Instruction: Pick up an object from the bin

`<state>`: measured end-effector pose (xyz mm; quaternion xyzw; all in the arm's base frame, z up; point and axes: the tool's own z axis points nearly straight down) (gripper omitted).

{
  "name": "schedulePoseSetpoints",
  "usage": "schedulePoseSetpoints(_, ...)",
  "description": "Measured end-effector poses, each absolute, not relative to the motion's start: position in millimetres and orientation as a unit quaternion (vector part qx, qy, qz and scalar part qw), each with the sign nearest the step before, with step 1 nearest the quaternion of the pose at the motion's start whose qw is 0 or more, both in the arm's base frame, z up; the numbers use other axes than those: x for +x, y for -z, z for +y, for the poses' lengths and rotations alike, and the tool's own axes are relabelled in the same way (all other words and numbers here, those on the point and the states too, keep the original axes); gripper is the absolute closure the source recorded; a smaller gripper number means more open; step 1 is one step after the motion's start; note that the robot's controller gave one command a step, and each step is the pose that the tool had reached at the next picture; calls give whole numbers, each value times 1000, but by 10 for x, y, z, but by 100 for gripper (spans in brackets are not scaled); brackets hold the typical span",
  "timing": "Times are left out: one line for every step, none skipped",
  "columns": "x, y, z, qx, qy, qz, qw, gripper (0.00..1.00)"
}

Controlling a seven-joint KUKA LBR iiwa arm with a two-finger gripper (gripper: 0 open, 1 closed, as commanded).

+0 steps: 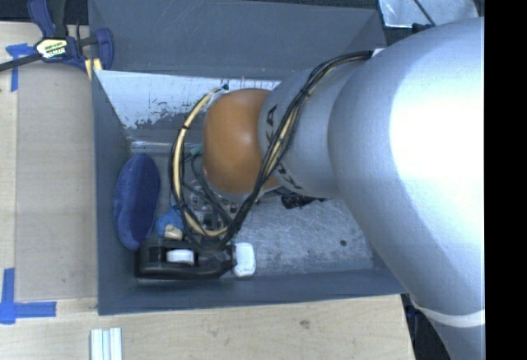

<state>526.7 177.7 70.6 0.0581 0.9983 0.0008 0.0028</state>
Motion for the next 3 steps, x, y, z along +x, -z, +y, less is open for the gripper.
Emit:
schedulePoseSetpoints(5252, -713, 1766, 50, -1, 999, 4, 100)
schedulePoseSetpoints(5317, -705, 1709, 43, -1, 999, 2, 100)
schedulePoseSetpoints(5114, -729, 1797, 84, -2, 996, 9, 100)
